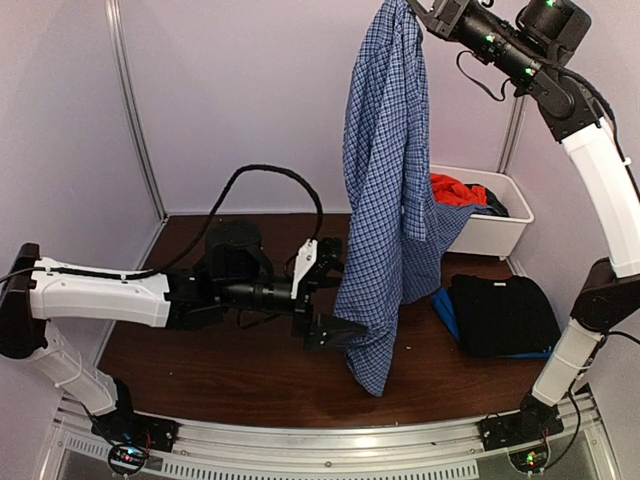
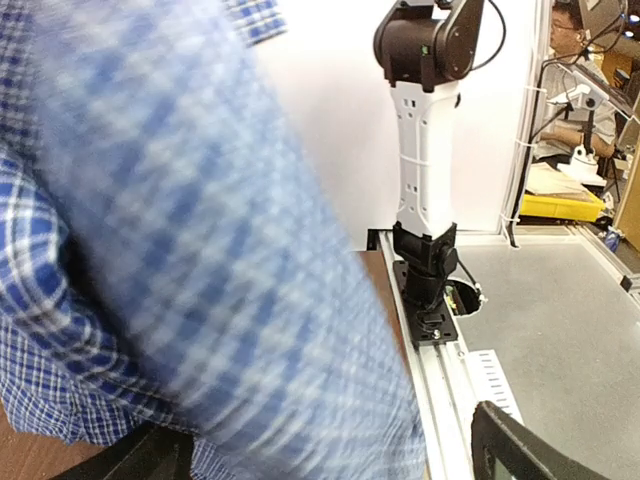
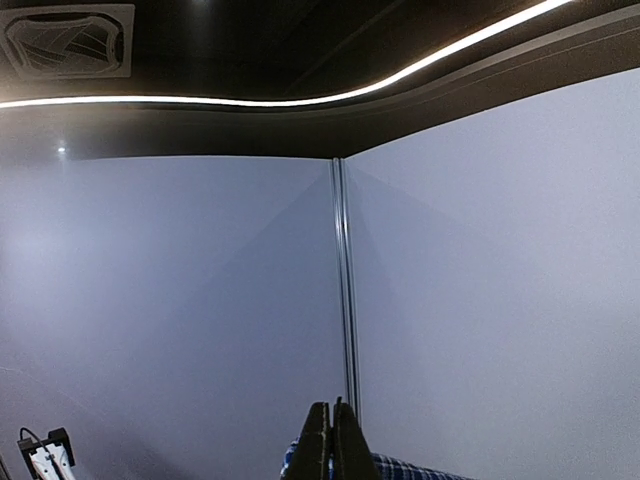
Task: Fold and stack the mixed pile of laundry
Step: Pick up the crumpled shirt from the center of the board, then adjust the crumpled shirt at the center of the board.
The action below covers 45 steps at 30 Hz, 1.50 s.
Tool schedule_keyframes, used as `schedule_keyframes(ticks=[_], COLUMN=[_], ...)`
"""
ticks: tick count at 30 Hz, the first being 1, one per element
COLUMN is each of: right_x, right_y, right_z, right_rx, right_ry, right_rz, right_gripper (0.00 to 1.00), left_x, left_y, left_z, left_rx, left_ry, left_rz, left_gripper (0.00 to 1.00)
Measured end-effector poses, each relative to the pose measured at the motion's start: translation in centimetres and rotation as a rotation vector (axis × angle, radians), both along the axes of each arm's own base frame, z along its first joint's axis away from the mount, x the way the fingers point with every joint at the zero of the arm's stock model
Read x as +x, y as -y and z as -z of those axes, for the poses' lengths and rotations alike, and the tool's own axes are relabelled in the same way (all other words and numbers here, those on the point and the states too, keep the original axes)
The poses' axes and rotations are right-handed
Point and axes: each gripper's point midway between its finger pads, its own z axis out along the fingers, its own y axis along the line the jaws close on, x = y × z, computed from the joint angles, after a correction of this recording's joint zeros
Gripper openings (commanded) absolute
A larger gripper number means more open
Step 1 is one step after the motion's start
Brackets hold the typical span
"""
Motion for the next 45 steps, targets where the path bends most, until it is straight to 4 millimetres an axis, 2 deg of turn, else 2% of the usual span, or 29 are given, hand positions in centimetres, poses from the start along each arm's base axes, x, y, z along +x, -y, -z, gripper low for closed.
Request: schedule_keyframes(ticks=[1, 2, 3, 5, 6, 7, 8, 10, 13, 15, 17, 19, 21, 23, 24, 26, 28, 29, 31, 33, 35, 39, 42, 43, 45], right_x=[0.1, 0.1, 0.1, 0.2, 0.2, 0.2, 0.2, 0.4, 0.8, 1.5, 2.3, 3.5, 5.2, 7.0, 8.1, 9.8, 11.2, 11.6, 12.2, 12.0, 11.2, 9.3, 8.5, 8.4, 8.3], right_y=[0.0, 0.0, 0.0, -0.1, -0.1, -0.1, -0.2, -0.5, -1.4, -2.6, -3.9, -5.4, -7.2, -9.1, -10.1, -11.7, -12.8, -13.1, -13.5, -13.4, -12.9, -10.6, -8.9, -8.6, -8.0], right_z=[0.0, 0.1, 0.1, 0.1, 0.2, 0.2, 0.2, 0.5, 1.5, 2.7, 3.6, 4.8, 6.6, 8.6, 9.6, 11.6, 13.6, 14.5, 16.2, 18.2, 21.2, 28.0, 33.1, 34.4, 37.6], right_rx=[0.000, 0.000, 0.000, 0.001, 0.002, 0.002, 0.002, 0.000, -0.009, -0.022, -0.025, -0.026, -0.028, -0.038, -0.042, -0.052, -0.069, -0.081, -0.106, -0.139, -0.190, -0.291, -0.363, -0.383, -0.429], right_ry=[-0.002, -0.003, -0.004, -0.005, -0.005, -0.006, -0.006, -0.005, -0.008, -0.025, -0.036, -0.057, -0.091, -0.132, -0.153, -0.187, -0.226, -0.246, -0.284, -0.332, -0.399, -0.521, -0.597, -0.620, -0.664], right_rz=[0.003, 0.004, 0.004, 0.003, 0.002, 0.000, -0.002, -0.009, -0.038, -0.075, -0.113, -0.148, -0.185, -0.214, -0.228, -0.237, -0.238, -0.237, -0.234, -0.233, -0.229, -0.176, -0.114, -0.100, -0.074], right_gripper=[0.00, 0.00, 0.00, 0.00, 0.00, 0.00, 0.00, 0.00, 0.00, 0.00, 0.00, 0.00, 0.00, 0.00, 0.00, 0.00, 0.00, 0.00, 0.00, 0.00, 0.00, 0.00, 0.00, 0.00, 0.00], left_x=[-0.6, -1.0, -1.2, -0.9, -0.3, 0.6, 1.7, 3.8, 7.5, 10.2, 13.2, 16.2, 18.6, 19.5, 19.4, 19.0, 18.9, 18.9, 19.1, 19.5, 19.6, 17.8, 15.4, 14.6, 14.0], left_y=[0.7, 1.3, 2.0, 3.3, 3.7, 3.9, 3.7, 2.9, 0.3, -2.8, -7.3, -13.1, -20.8, -28.1, -30.8, -33.9, -35.1, -35.4, -35.5, -34.9, -34.2, -33.2, -33.2, -33.2, -32.8], left_z=[0.0, 0.0, 0.0, 0.3, 0.6, 1.0, 1.4, 1.6, 1.0, -0.4, -2.7, -5.4, -8.6, -12.2, -14.2, -18.2, -20.8, -21.7, -21.8, -18.9, -13.9, 1.5, 10.2, 11.9, 13.0], left_rx=[0.002, 0.005, 0.008, 0.019, 0.027, 0.041, 0.057, 0.076, 0.113, 0.134, 0.130, 0.087, 0.016, -0.065, -0.103, -0.172, -0.209, -0.215, -0.197, -0.124, -0.033, 0.229, 0.394, 0.427, 0.437], left_ry=[0.006, 0.011, 0.017, 0.020, 0.024, 0.030, 0.033, 0.043, 0.064, 0.076, 0.061, 0.029, 0.002, 0.003, 0.011, 0.034, 0.049, 0.052, 0.046, 0.009, -0.053, -0.273, -0.434, -0.475, -0.525], left_rz=[0.006, 0.005, 0.000, -0.036, -0.073, -0.120, -0.176, -0.284, -0.486, -0.657, -0.844, -1.029, -1.233, -1.430, -1.499, -1.581, -1.612, -1.620, -1.622, -1.603, -1.573, -1.493, -1.445, -1.434, -1.410], left_gripper=[0.98, 0.93, 0.81, 0.45, 0.18, 0.06, 0.00, 0.00, 0.00, 0.00, 0.00, 0.00, 0.00, 0.00, 0.00, 0.00, 0.00, 0.00, 0.00, 0.00, 0.02, 0.02, 0.03, 0.03, 0.03])
